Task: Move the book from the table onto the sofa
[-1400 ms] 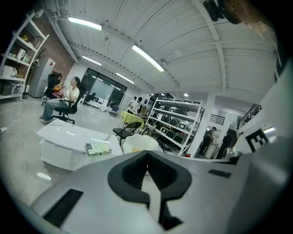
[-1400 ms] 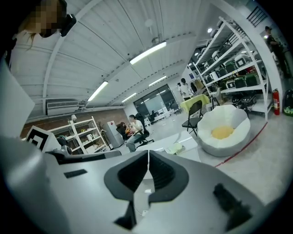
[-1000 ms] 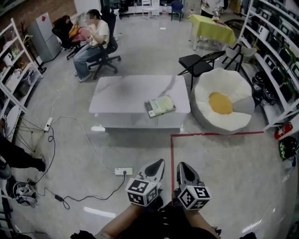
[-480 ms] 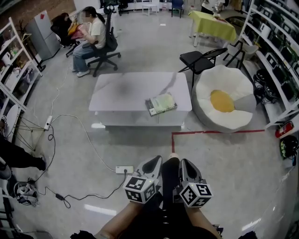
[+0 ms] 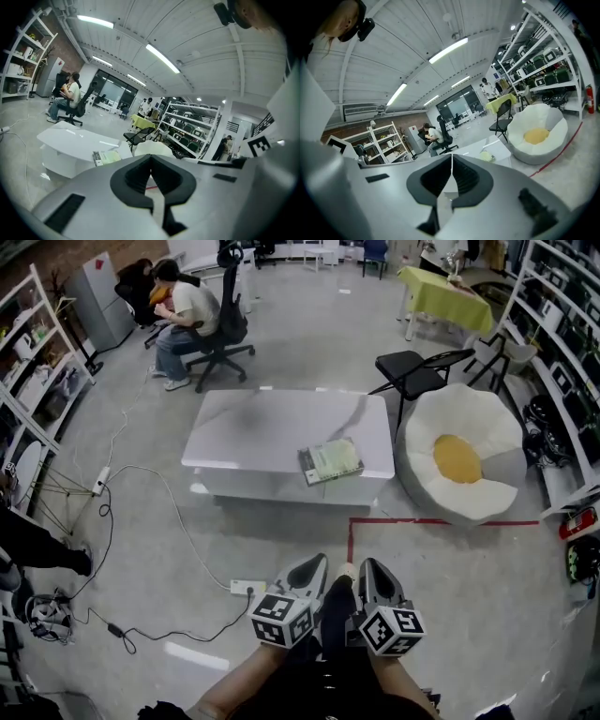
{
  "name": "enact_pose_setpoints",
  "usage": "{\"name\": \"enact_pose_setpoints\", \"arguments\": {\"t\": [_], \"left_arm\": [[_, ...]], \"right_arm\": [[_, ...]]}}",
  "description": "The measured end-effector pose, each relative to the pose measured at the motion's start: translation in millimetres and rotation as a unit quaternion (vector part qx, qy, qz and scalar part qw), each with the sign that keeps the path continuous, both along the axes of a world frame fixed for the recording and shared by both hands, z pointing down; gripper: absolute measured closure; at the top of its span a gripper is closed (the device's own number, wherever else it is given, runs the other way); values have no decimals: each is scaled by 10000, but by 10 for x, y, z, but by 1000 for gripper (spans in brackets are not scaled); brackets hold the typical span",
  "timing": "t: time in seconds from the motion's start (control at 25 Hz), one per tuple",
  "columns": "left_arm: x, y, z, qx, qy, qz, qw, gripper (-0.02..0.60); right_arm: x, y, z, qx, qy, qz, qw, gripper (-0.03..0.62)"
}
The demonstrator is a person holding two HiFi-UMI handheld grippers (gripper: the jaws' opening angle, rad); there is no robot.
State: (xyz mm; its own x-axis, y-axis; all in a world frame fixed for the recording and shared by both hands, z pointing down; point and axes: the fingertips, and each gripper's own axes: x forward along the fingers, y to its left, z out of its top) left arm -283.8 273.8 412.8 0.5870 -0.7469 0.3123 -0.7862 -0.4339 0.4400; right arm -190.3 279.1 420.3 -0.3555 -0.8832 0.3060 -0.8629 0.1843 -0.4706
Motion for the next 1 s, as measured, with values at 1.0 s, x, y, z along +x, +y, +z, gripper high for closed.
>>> {"name": "enact_pose_setpoints", "arguments": {"t": [1.0], "left_arm": [[864, -2261, 238, -380, -66, -250, 9989, 572]], "right_arm": [[829, -2385, 144, -72, -150, -402, 9991, 588]]}}
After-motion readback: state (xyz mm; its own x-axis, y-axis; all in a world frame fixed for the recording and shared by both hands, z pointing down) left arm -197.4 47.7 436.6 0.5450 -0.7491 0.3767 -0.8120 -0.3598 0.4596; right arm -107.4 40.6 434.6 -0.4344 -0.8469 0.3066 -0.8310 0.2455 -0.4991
